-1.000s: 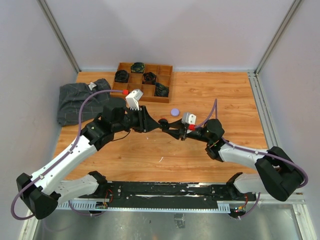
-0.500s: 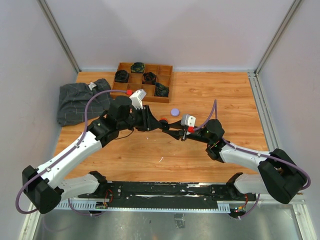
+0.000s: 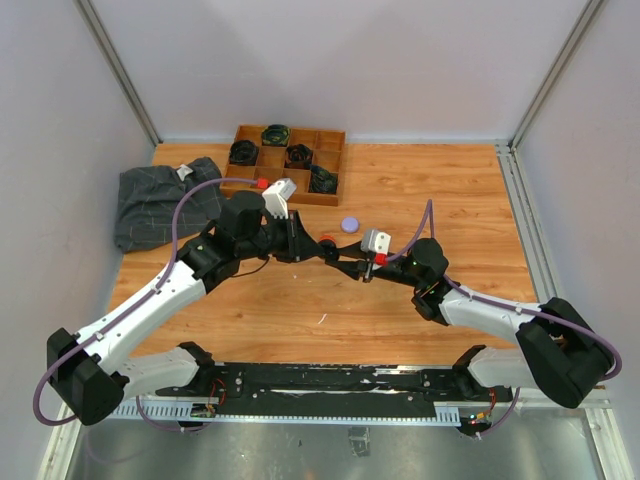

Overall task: Insert the wireless bluetooth earbuds into the charging case
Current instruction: Place the earbud in the charging case.

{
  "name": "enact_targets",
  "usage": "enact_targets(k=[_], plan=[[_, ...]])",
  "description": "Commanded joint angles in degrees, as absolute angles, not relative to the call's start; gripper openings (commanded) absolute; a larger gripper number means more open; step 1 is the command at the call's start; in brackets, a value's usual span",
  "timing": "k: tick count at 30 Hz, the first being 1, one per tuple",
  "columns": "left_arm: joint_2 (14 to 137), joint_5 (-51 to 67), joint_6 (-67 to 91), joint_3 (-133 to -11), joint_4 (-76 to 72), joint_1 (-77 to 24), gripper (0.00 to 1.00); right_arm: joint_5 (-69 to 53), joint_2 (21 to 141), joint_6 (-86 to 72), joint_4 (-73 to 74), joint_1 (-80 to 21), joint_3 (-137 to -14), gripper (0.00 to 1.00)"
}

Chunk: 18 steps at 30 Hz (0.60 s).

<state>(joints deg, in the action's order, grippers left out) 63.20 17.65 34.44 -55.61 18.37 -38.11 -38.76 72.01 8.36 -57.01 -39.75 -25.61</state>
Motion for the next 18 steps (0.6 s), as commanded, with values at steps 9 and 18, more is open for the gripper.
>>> enact_targets(k=[9, 18], plan=[[62.46, 26.38, 19.14, -57.84, 14.85, -38.76, 0.16, -41.42, 70.93, 7.93, -57.62, -40.47, -26.97, 0.01], [61.72, 31.34, 4.71, -57.27, 15.28, -38.80, 0.20, -44.42, 71.08, 4.74, -58.01, -40.43, -28.07, 0.01]])
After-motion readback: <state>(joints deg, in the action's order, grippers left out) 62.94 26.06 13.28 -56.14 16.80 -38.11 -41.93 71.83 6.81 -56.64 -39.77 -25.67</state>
